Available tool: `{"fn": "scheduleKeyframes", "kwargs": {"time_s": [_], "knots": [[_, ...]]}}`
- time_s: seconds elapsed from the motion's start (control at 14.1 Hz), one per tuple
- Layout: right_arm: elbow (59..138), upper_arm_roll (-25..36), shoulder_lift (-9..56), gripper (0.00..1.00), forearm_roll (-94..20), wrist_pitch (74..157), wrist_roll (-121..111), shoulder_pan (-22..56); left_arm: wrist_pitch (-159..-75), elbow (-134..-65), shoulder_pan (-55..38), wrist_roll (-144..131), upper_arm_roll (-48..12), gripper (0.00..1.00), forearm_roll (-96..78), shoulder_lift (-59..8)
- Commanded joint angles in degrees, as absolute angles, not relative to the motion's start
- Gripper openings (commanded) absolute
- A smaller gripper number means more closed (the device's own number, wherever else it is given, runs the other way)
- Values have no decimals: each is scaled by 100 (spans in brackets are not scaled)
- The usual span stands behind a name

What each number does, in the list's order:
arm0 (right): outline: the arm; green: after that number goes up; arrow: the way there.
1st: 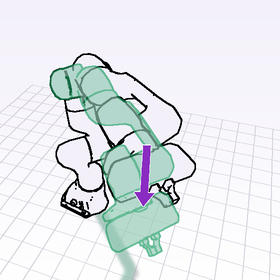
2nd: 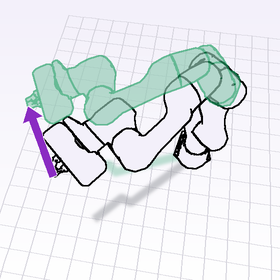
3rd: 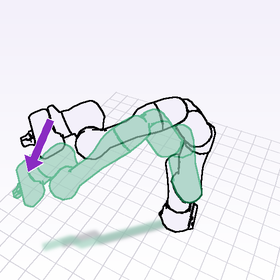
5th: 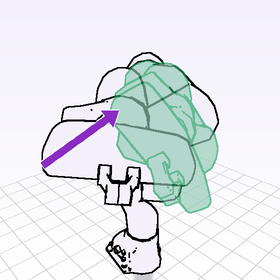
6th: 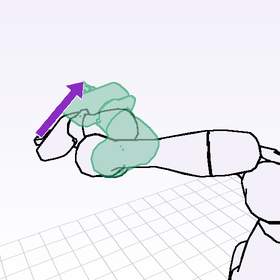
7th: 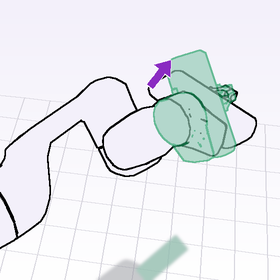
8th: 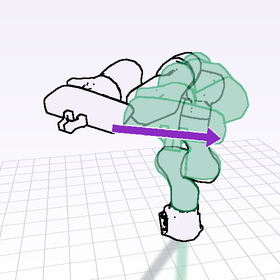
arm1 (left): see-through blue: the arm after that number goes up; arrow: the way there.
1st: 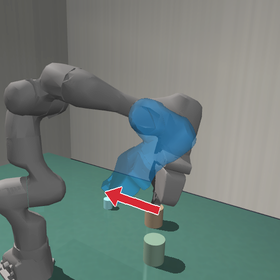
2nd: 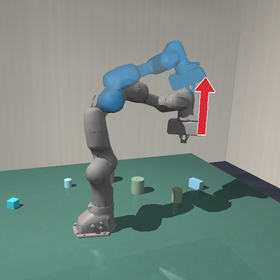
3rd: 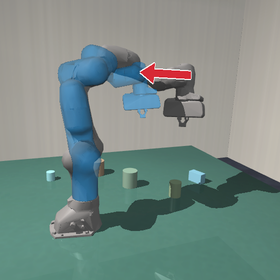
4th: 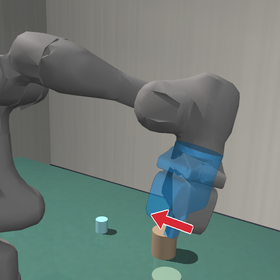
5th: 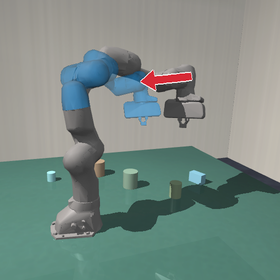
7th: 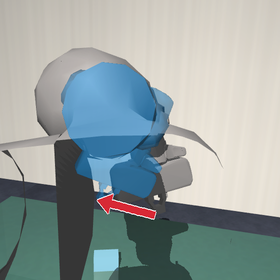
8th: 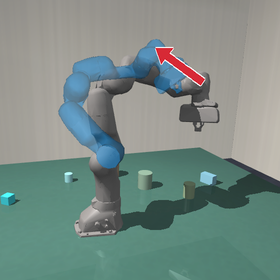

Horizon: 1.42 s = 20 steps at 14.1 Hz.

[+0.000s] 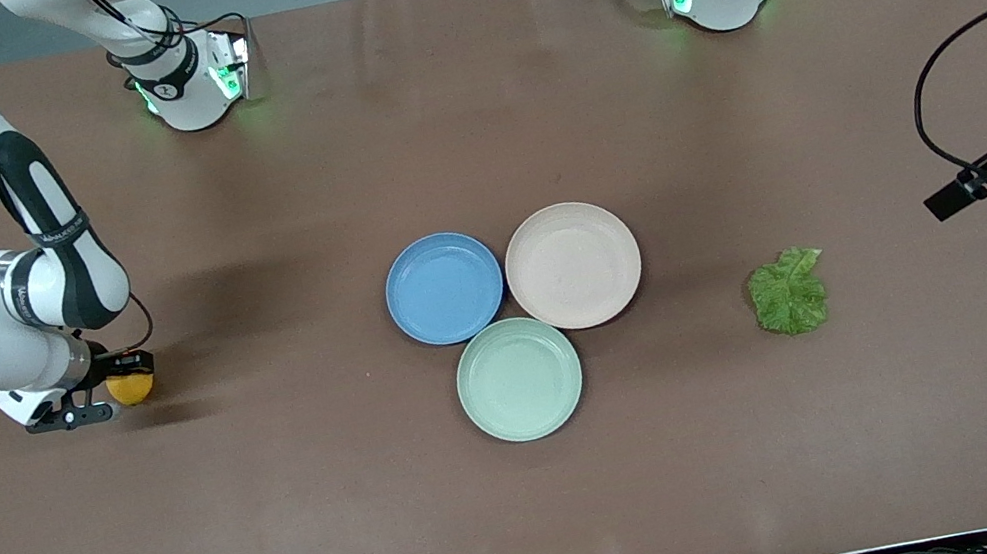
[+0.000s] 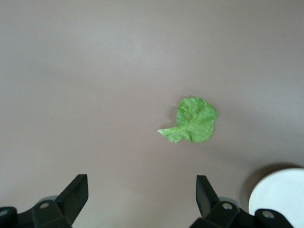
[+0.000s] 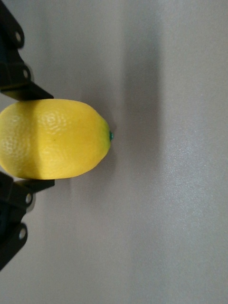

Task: Pick lemon and lettuce from plates
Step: 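Open the right gripper and withdraw both grippers from the lemon and lettuce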

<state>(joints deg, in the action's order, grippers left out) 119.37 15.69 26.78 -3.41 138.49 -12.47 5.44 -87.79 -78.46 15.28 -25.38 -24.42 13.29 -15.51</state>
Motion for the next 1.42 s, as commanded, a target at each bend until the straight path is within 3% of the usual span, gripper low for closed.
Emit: {"fn": "scheduleKeyframes", "kwargs": {"time_s": [0.0, 0.14, 0.28, 0.43, 0.71, 1.35], "knots": [[11709, 1468, 2226, 100, -325, 13205, -1195, 448, -8675, -7849, 1582, -1445, -2461, 100, 1231, -1231], [11095, 1468, 1786, 100, -325, 11768, -1213, 492, -8666, -7936, 1565, -1082, -2382, 100, 1143, -943], [10462, 1441, 1452, 99, -325, 10596, -1204, 536, -8639, -8461, 1293, -1073, -1910, 100, 741, -381], [10144, 1441, 1066, 99, -316, 10005, -1161, 658, -8657, -8796, 995, -1063, -1452, 100, 239, -11], [10029, 1433, 353, 99, -255, 9625, -1029, 931, -8657, -9272, 440, -1063, -941, 100, 176, 377], [8501, 1441, 360, 100, -149, 8588, -817, 1020, -8640, -9211, 519, -1002, -1011, 100, -88, 430]]}}
